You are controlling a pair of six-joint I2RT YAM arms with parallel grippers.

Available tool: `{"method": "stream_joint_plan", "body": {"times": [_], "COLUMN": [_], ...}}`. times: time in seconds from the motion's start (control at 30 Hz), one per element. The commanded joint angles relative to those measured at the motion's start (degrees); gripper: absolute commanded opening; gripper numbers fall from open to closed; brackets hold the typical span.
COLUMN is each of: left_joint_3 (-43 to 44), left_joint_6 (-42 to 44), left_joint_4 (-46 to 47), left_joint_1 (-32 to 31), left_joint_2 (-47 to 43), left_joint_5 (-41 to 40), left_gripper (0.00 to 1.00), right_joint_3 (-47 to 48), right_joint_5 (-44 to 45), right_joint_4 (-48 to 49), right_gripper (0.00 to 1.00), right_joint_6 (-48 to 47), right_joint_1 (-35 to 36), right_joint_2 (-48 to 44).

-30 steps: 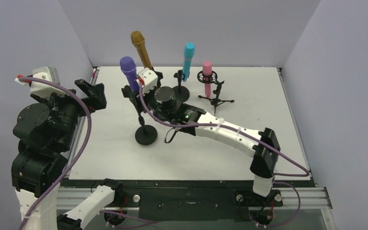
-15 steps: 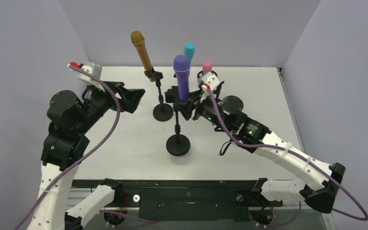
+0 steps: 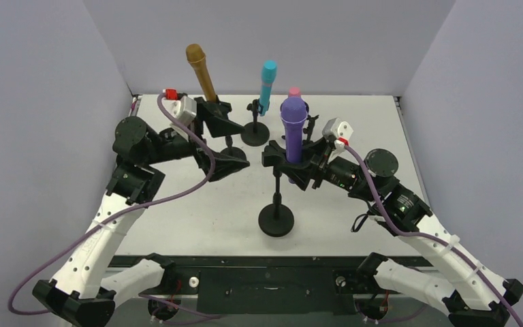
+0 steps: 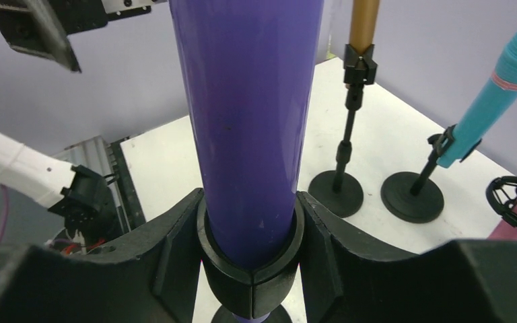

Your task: Remove the microphone from the stand

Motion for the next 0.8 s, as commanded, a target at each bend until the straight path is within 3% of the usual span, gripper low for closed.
{"method": "stream_joint_plan", "body": {"times": [0.0, 0.23, 0.57, 0.77], "left_joint_3": [-0.92, -1.01, -0.22, -1.24], "left_joint_6": [3.26, 5.98, 17.50, 19.12], "left_joint_4": [10.44, 9.89, -2.65, -6.30], "left_joint_1": [-5.40, -10.11, -9.55, -9.12], "left_joint_2": [1.82, 5.47, 5.77, 6.03], "left_joint_5": [9.25, 10.97, 6.22, 6.91], "left_gripper": [0.98, 0.93, 0.92, 0.91], "right_joint_3": [3.19, 4.81, 5.16, 2.94], "right_joint_5": [-8.94, -14.22, -15.81, -16.76], "right_joint_4": [4.96, 5.84, 8.66, 14.50], "right_gripper": [0.00, 0.00, 0.00, 0.00], "right_joint_6": [0.79, 1.27, 1.10, 0.88], "right_joint_1": [-1.22, -2.02, -2.04, -2.37], "right_joint_2": [-1.44, 0.76, 2.56, 3.97]}}
